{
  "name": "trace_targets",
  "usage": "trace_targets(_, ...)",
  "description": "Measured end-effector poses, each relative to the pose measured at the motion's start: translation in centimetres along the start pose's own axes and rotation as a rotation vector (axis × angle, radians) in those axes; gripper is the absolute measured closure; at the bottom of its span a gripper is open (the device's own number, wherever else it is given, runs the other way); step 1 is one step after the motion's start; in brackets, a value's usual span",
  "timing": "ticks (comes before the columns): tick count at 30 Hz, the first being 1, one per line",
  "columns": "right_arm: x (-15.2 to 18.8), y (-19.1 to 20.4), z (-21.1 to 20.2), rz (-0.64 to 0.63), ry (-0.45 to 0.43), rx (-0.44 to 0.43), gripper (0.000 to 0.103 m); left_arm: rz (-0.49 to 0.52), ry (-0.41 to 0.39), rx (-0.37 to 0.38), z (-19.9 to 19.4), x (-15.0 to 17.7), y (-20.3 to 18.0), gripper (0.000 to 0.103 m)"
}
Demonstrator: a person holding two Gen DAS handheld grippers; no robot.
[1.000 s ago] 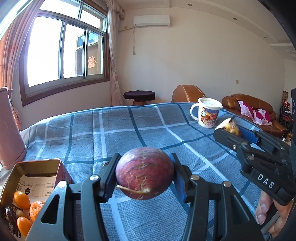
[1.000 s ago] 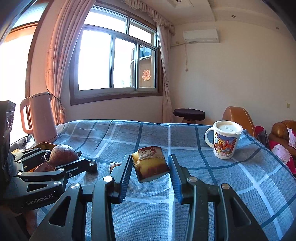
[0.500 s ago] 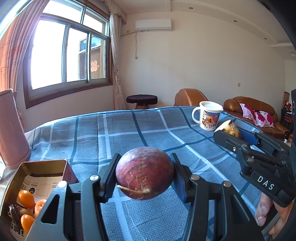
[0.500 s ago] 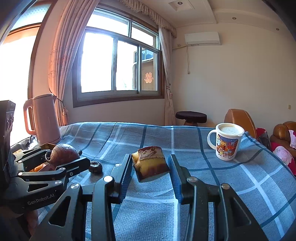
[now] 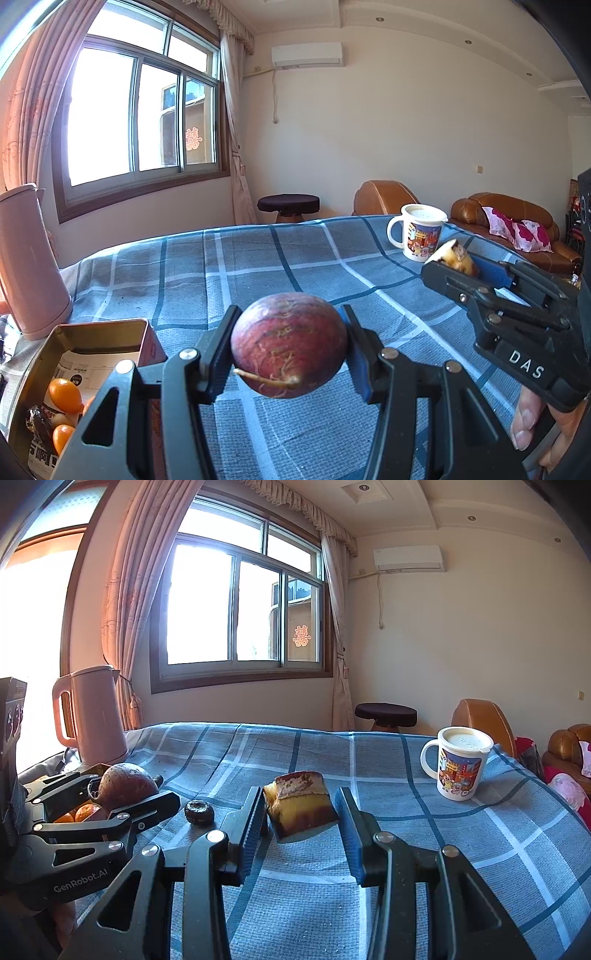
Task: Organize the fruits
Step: 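Carry the purple-red fruit in the left tool toward the tin while the right tool carries its piece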
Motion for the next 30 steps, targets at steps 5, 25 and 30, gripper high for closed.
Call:
trace_targets(5,-0.1,0.5,-0.1,-0.005,-0.004,-0.007,0.061,0.0,0.003,-0.002,-0.1,0.1,0.1,0.048)
trace_targets(25,-0.2,2.4,0.0,-0.028,-0.009,-0.042,0.061,-0.022,0.007,-0.02,-1.2,0.7,1.9,0.048)
trace_targets(30,-0.1,3.4,0.1,-0.044,-0.007,-0.055,0.061,-0.03,0.007,-0.028,-1.5,0.7,2.5,0.048)
Point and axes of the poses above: each gripper's, at about its wrist camera, not at the fingertips, and z roughly the way its jaws point, y to its left, x to its underside, the point moved 10 cm from there along z, roughly the way its jaws point, and after that the axes turned 3 degrees about x, right-handed, at the moved point
